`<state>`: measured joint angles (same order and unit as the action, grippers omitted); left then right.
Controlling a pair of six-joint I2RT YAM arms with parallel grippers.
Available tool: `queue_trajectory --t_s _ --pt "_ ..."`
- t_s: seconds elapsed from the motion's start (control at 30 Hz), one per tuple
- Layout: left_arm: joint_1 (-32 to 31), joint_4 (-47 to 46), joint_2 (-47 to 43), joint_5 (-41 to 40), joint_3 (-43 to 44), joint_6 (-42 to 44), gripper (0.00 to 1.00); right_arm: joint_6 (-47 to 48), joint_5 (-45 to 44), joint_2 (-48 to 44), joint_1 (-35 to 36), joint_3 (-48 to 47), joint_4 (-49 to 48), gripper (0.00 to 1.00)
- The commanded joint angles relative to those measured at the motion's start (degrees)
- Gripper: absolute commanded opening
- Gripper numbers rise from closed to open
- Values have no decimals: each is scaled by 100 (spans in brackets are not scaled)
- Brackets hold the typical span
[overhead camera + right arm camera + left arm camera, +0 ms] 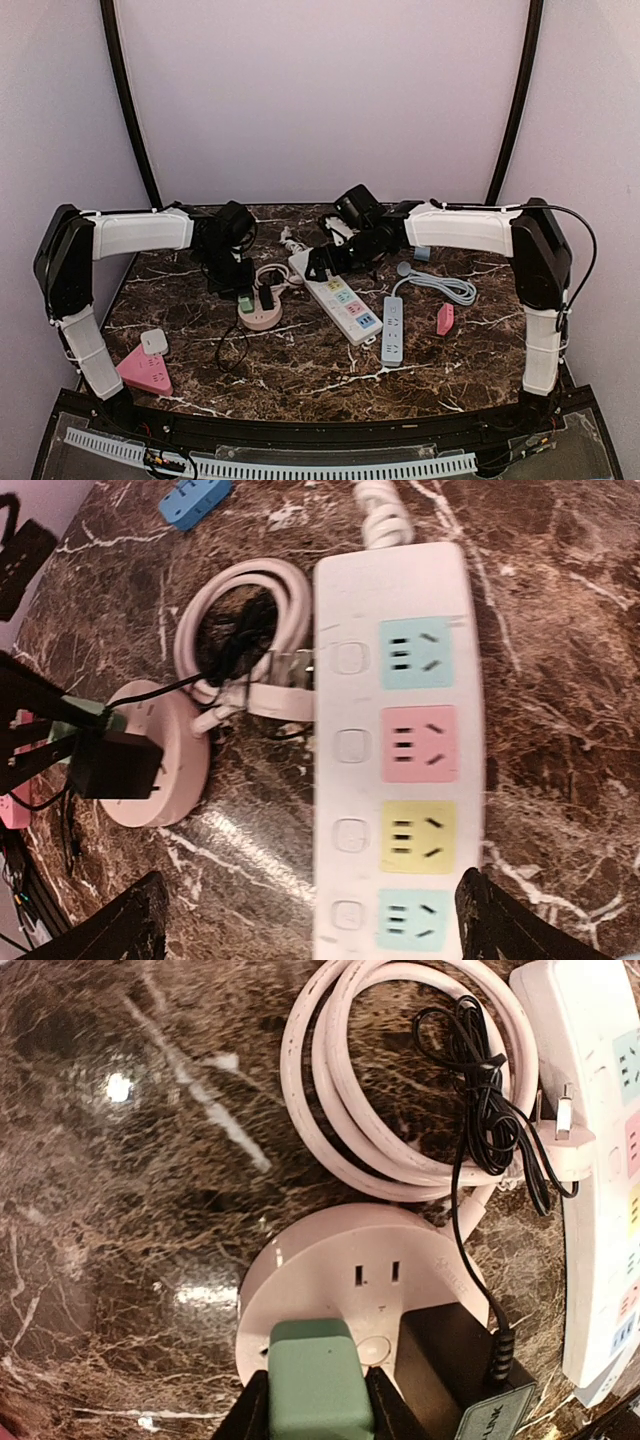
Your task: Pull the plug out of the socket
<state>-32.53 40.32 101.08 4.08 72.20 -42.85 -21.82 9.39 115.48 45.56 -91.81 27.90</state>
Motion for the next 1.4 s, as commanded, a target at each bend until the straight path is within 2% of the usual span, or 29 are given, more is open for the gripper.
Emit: queue_trajectory --t_s 0.0,0.2,0.5,0.57,0.7,1.03,1.37 --pt "-254 32 253 21 475 225 29 -366 501 -204 321 163 -538 95" --pt "-359 209 317 -240 645 315 30 -844 1258 86 488 131 -1144 86" --pt "-408 376 237 -346 655 418 33 -1262 1748 684 519 -310 -1457 60" --pt "-430 365 237 -346 681 418 34 -1292 1768 776 545 -379 -1471 57" --pt "-453 363 241 -341 686 427 36 -1338 1822 943 576 -496 -1481 52" --pt "-490 392 237 -573 548 446 36 -1426 1839 1161 636 -555 -1555 49" --pt "-497 323 281 -671 395 451 33 -1421 1787 1441 715 -823 -1431 38"
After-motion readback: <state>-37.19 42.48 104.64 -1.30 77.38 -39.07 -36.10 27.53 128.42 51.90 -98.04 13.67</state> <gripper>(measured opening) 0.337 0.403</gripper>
